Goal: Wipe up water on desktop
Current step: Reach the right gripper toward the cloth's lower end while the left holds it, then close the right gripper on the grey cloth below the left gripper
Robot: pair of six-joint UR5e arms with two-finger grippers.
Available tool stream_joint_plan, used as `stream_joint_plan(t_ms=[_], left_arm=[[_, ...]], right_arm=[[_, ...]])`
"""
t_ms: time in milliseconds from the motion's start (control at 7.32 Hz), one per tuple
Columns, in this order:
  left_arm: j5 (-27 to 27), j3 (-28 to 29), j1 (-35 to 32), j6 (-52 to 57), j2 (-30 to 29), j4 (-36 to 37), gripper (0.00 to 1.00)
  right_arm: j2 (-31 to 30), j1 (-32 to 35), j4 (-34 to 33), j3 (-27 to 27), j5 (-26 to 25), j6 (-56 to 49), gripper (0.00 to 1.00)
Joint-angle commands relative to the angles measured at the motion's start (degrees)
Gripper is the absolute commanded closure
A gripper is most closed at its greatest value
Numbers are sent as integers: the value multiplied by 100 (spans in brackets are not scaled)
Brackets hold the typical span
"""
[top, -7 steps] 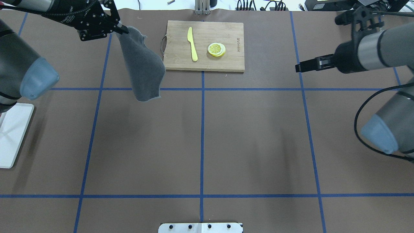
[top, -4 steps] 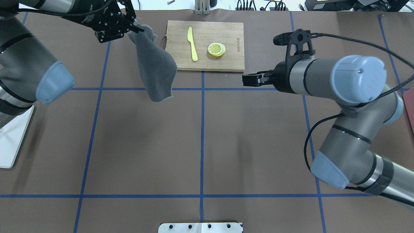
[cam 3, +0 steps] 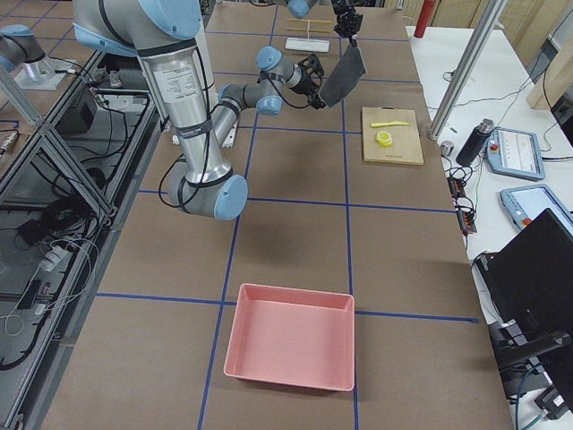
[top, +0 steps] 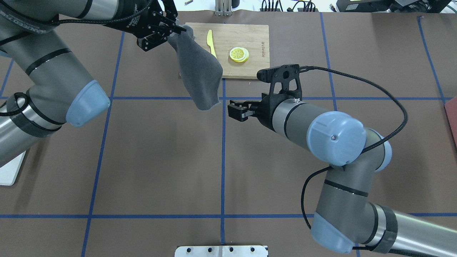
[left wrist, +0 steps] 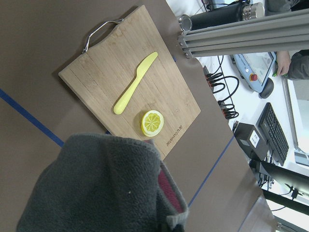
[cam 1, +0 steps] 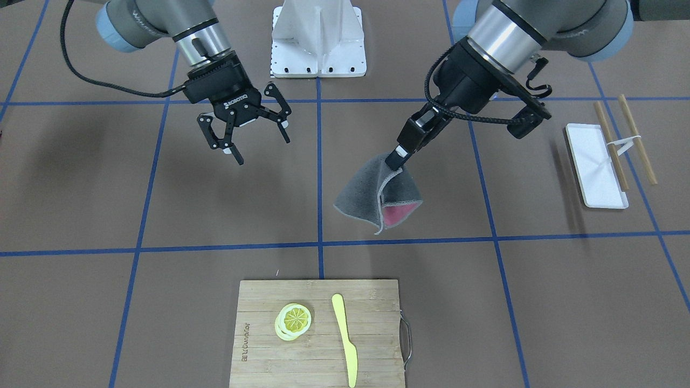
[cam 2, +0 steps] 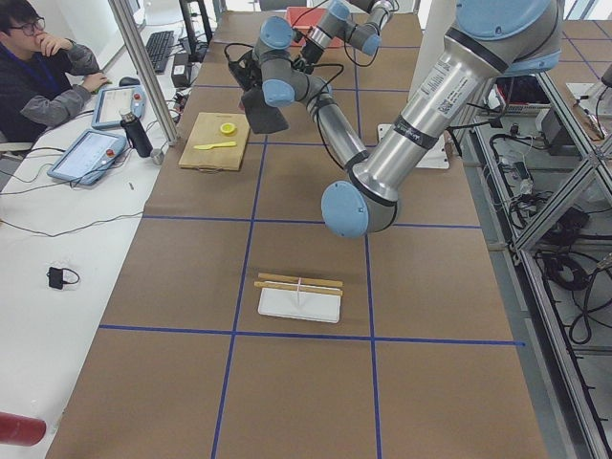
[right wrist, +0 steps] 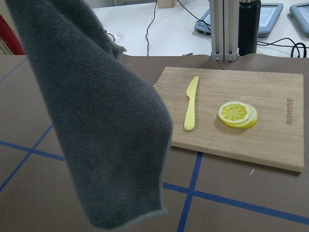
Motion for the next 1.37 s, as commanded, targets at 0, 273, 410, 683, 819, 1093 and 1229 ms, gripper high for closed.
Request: stream_joint_plan(t_ms=[0,273,410,683,819,1093,1229], left_arm=[[122,-23,157,-499,-195,0,100],[122,-101,298,-607,-223,0,100],[122,-189,360,-729,-231,-9,100],[78,-452,456,-756,-214,0,100],[61,-541,483,-870,-214,-9,100],[60,-681,579,-915,-223,-9,100],[52,-760,615,-924,-214,-9,100]], right_arm=[[169,-296,-3,-155,-463,7,1],[169,-323,-3,-164,-490,7,1],[169,-323,-3,-165,-499,7,1],[169,-323,6,-165,-490,7,1],[169,-323,6,-165,-490,7,1],[160,-323,14,-156,-490,7,1],[160,-323,14,-164,-490,7,1]])
